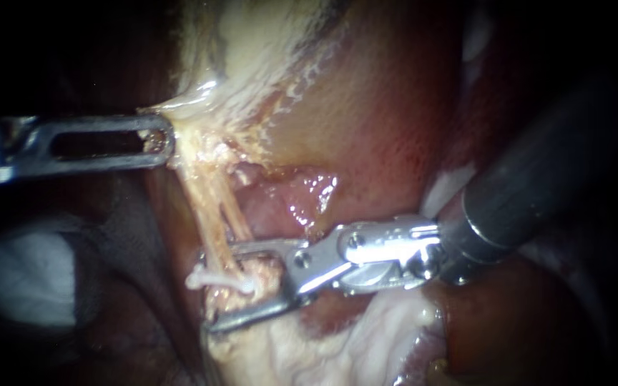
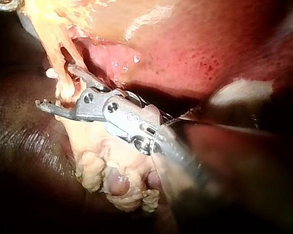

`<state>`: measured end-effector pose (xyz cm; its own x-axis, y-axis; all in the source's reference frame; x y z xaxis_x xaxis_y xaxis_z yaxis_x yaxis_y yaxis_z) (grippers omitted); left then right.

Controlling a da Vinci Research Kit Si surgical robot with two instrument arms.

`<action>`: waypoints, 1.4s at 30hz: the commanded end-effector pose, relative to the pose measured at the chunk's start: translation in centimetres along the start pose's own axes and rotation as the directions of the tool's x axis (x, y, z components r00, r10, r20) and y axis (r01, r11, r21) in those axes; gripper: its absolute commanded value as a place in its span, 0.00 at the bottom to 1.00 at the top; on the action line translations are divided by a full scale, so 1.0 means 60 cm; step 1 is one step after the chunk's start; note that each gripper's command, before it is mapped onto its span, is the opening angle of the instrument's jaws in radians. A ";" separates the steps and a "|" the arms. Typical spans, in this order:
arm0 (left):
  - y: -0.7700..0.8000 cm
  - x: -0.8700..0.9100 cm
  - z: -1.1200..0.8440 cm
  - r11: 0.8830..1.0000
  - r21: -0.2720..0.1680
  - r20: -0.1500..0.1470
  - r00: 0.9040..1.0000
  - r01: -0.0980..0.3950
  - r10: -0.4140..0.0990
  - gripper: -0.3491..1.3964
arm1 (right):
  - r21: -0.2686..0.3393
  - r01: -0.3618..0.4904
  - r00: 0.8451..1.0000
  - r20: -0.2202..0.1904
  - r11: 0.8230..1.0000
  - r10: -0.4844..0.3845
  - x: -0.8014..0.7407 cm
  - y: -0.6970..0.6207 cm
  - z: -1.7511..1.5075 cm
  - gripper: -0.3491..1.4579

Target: Going back first clip left tube

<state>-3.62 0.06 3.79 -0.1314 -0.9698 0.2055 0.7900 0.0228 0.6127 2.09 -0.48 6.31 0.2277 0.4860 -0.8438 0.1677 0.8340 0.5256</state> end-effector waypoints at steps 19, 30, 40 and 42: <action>0.0001 0.0004 0.0003 1.000 0.001 0.001 1.000 0.000 0.000 0.00 | 0.034 0.163 0.987 0.001 0.986 -0.163 0.0085 -0.0047 -0.0237 0.52; -0.0002 0.0009 0.0008 1.000 0.003 0.000 1.000 0.000 0.000 0.00 | -0.022 0.208 0.978 0.007 0.978 -0.208 0.0132 -0.0053 -0.0341 0.52; -0.0004 0.0035 0.0042 1.000 0.024 -0.004 1.000 -0.003 0.003 0.00 | -0.019 0.219 0.976 0.007 0.975 -0.219 0.0136 -0.0057 -0.0351 0.52; -0.0006 0.0048 0.0059 1.000 0.028 -0.012 1.000 -0.005 0.006 0.00 | -0.019 0.219 0.976 0.007 0.975 -0.219 0.0136 -0.0057 -0.0352 0.52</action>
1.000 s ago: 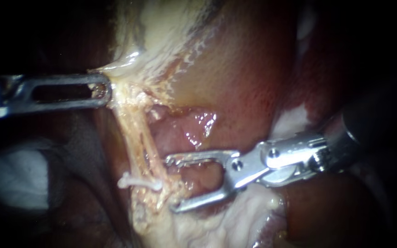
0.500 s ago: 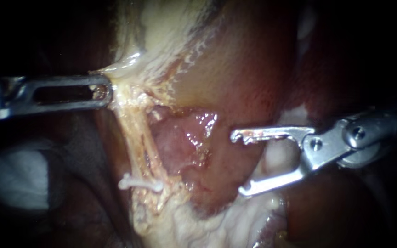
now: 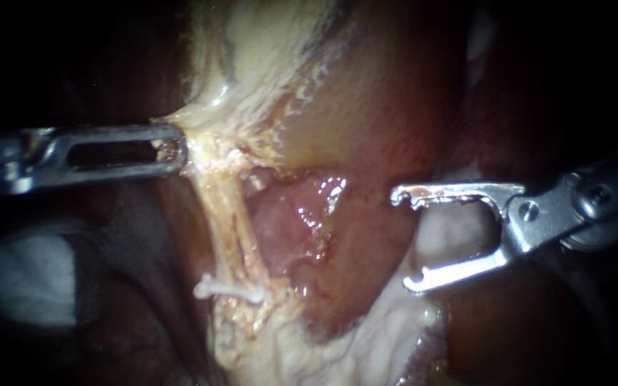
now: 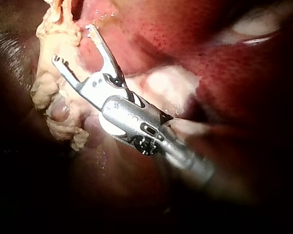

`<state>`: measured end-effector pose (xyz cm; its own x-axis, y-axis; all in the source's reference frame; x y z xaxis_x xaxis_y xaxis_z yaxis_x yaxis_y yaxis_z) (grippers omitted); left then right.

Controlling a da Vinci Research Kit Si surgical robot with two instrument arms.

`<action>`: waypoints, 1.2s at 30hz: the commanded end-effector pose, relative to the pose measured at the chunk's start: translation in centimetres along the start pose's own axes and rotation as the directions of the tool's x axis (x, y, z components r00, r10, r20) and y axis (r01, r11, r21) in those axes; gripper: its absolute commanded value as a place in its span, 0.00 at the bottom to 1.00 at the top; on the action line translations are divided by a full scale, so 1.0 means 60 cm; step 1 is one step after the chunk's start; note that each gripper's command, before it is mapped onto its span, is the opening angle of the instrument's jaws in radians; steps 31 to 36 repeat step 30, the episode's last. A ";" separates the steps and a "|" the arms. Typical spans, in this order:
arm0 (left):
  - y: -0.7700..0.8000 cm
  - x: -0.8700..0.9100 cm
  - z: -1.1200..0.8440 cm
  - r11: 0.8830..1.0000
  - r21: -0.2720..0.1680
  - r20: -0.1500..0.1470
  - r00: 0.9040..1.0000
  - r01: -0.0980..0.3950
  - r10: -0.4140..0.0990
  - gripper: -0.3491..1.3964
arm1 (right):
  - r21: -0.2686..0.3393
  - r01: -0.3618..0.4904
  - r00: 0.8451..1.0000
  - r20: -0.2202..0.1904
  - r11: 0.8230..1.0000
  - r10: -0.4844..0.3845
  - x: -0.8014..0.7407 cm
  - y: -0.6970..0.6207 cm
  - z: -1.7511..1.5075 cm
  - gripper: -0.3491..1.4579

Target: Going back first clip left tube

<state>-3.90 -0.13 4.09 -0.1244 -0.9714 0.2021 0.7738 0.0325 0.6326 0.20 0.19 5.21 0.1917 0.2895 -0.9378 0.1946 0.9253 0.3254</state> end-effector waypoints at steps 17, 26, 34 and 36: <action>-0.0035 0.0043 0.0097 0.999 0.034 -0.027 1.000 -0.006 0.007 0.00 | 0.001 0.011 1.000 -0.002 1.000 -0.011 0.0005 -0.0001 -0.0005 0.52; -0.0037 0.0042 0.0101 0.999 0.036 -0.029 1.000 -0.006 0.007 0.00 | -0.002 0.015 1.000 -0.007 1.000 -0.015 0.0008 0.0000 -0.0005 0.52; -0.0036 0.0041 0.0102 0.999 0.037 -0.030 1.000 -0.007 0.008 0.00 | -0.002 0.015 1.000 -0.007 1.000 -0.015 0.0008 0.0000 -0.0006 0.52; -0.0036 0.0041 0.0102 0.999 0.037 -0.030 1.000 -0.007 0.008 0.00 | -0.002 0.015 1.000 -0.007 1.000 -0.015 0.0008 0.0000 -0.0006 0.52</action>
